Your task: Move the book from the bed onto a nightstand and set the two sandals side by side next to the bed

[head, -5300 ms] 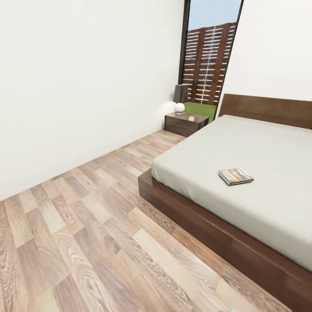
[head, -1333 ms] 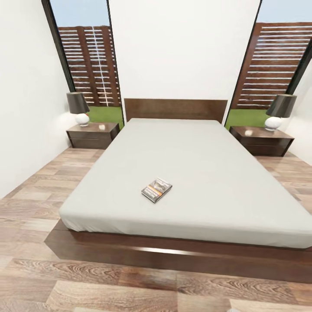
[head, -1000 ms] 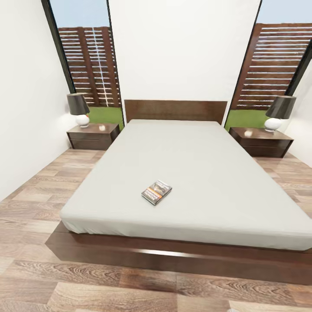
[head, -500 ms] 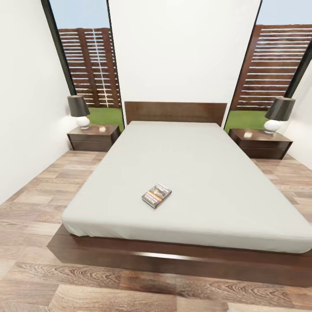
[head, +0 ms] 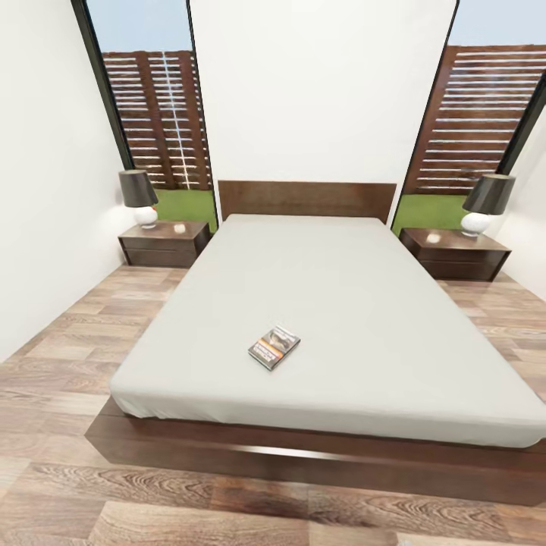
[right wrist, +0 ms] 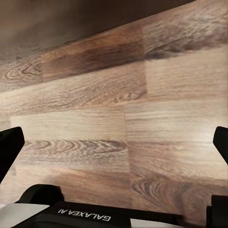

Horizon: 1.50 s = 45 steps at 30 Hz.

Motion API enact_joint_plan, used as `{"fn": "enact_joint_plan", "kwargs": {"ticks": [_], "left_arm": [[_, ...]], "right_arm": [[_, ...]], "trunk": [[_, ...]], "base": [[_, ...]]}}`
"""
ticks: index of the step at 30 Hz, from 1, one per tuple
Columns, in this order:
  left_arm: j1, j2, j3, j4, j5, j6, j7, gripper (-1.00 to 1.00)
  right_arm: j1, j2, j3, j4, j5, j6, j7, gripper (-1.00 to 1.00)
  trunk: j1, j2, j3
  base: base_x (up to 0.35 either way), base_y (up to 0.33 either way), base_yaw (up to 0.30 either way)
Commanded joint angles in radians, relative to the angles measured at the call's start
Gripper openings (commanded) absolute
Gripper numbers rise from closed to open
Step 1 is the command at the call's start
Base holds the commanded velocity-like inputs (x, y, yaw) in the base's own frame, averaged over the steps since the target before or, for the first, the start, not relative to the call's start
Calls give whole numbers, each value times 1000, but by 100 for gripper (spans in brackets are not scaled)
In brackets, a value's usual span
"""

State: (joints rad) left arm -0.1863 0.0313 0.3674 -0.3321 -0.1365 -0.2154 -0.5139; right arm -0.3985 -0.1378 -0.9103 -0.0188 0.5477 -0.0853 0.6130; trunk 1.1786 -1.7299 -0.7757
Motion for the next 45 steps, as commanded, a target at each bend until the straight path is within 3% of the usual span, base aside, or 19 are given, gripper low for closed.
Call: {"fn": "enact_joint_plan", "kwargs": {"ticks": [1,39,45], "left_arm": [[-1,-1,8,1,-11,-6,-5,100],[-1,-1,8,1,-11,-6,-5,100],[-1,-1,8,1,-11,-6,-5,100]], "right_arm": [[0,0,-7,0,11,-4,2,100],[0,0,-7,0,11,-5,1,100],[0,0,-7,0,11,-5,1,100]], "trunk": [[-4,7,2],[-150,273,121],[-150,273,121]], "base": [[0,0,0],[0,0,0],[0,0,0]]}}
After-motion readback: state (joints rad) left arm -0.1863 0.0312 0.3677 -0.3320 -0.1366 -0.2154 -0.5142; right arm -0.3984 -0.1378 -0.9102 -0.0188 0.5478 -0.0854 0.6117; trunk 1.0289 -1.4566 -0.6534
